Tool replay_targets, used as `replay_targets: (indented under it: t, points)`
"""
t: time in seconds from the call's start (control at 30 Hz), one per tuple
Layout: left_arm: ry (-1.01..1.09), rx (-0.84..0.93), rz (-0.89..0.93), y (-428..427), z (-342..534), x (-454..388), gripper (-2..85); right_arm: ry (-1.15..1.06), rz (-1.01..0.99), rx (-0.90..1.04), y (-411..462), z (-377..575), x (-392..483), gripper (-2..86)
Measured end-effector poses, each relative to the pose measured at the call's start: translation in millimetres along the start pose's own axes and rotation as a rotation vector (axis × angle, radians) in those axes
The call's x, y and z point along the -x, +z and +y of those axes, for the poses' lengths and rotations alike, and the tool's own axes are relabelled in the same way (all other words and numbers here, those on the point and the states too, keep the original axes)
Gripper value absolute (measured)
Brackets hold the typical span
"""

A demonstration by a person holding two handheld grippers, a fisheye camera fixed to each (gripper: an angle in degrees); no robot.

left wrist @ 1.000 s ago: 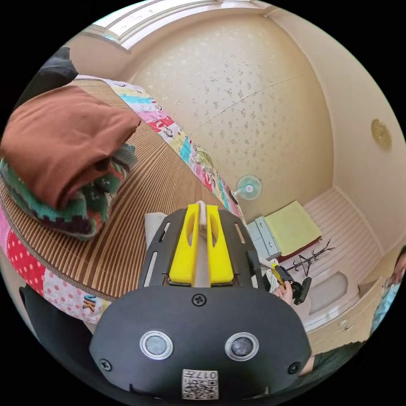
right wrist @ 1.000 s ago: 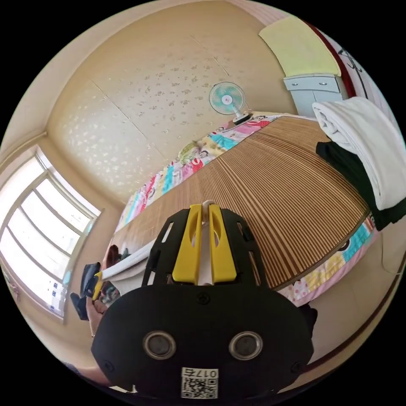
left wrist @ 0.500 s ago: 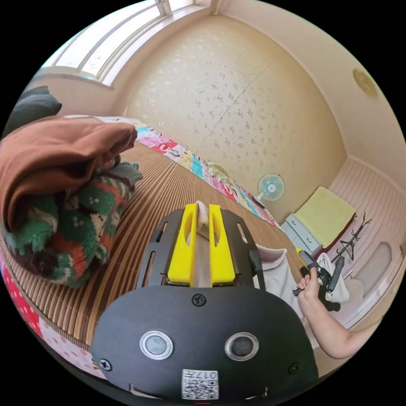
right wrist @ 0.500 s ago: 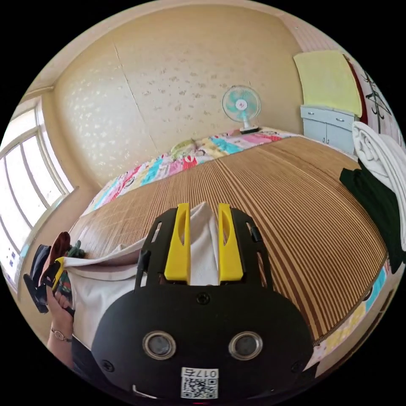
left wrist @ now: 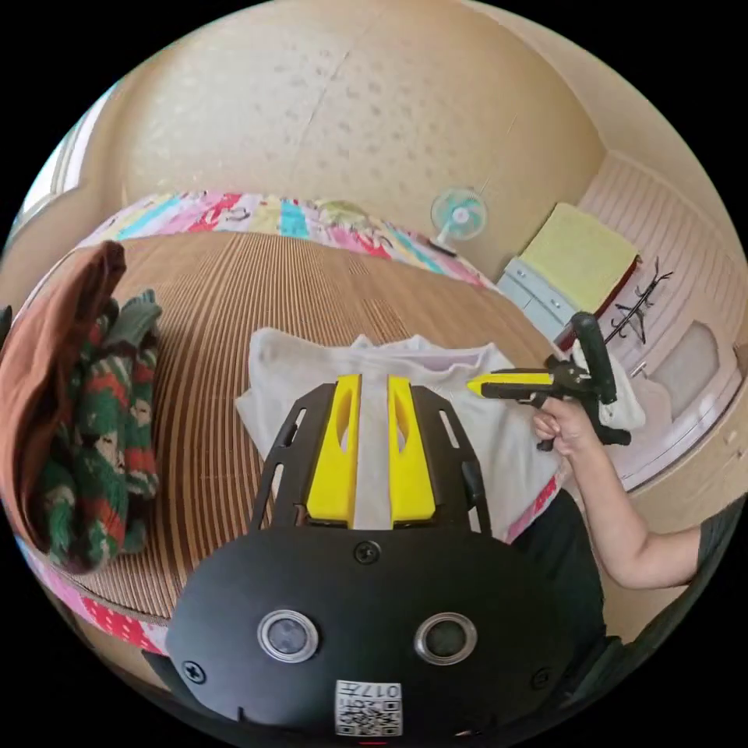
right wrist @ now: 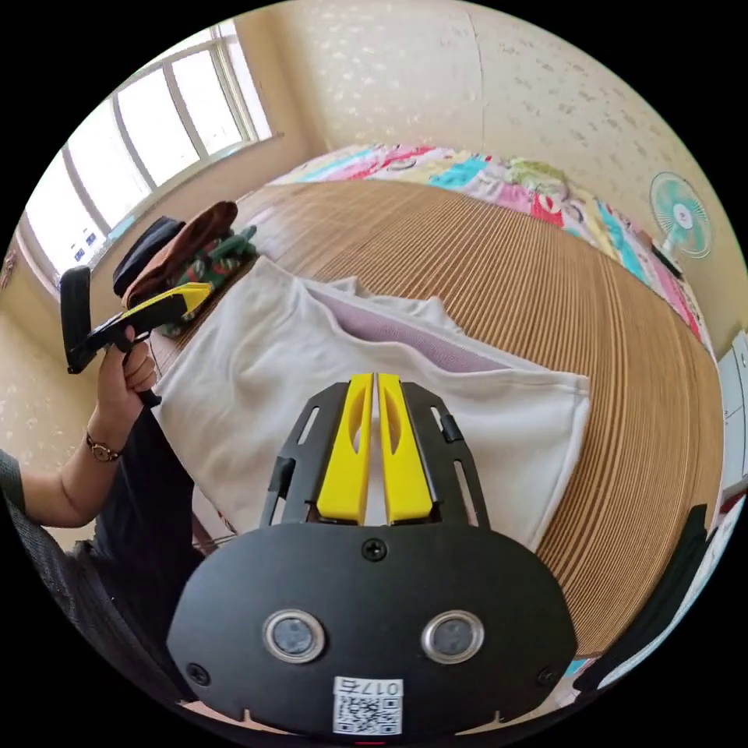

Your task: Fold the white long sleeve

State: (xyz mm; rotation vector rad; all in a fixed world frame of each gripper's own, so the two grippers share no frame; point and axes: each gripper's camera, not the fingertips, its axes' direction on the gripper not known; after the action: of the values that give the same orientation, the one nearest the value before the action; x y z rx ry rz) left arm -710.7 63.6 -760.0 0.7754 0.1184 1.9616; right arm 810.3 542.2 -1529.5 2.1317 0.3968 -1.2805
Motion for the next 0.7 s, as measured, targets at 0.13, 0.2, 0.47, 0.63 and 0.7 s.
replay_targets:
  t: [0.13, 0.2, 0.47, 0.63, 0.7]
  points:
    - [-0.103, 0.163, -0.205, 56.0, -17.1, 34.4, 2.0, 0.154, 0.062, 0.076, 53.1, -20.4, -28.9, 0.7]
    - [-0.156, 0.035, -0.203, 26.5, -4.4, 43.8, 3.5, 0.233, 0.125, -0.099, 29.2, -14.3, -32.9, 0.7]
    - [-0.384, -0.109, -0.004, -98.6, 136.5, 81.1, 13.3, 0.212, 0.060, -0.234, -28.0, 34.3, 18.9, 3.0]
    - [-0.589, -0.032, 0.233, -89.6, 195.5, 108.2, 11.1, 0.139, -0.131, -0.240, -5.2, 55.8, 76.1, 5.3]
    - [-0.642, 0.001, 0.299, -83.2, 196.8, 114.7, 8.3, 0.110, -0.196, -0.201, 6.6, 52.2, 102.2, 7.8]
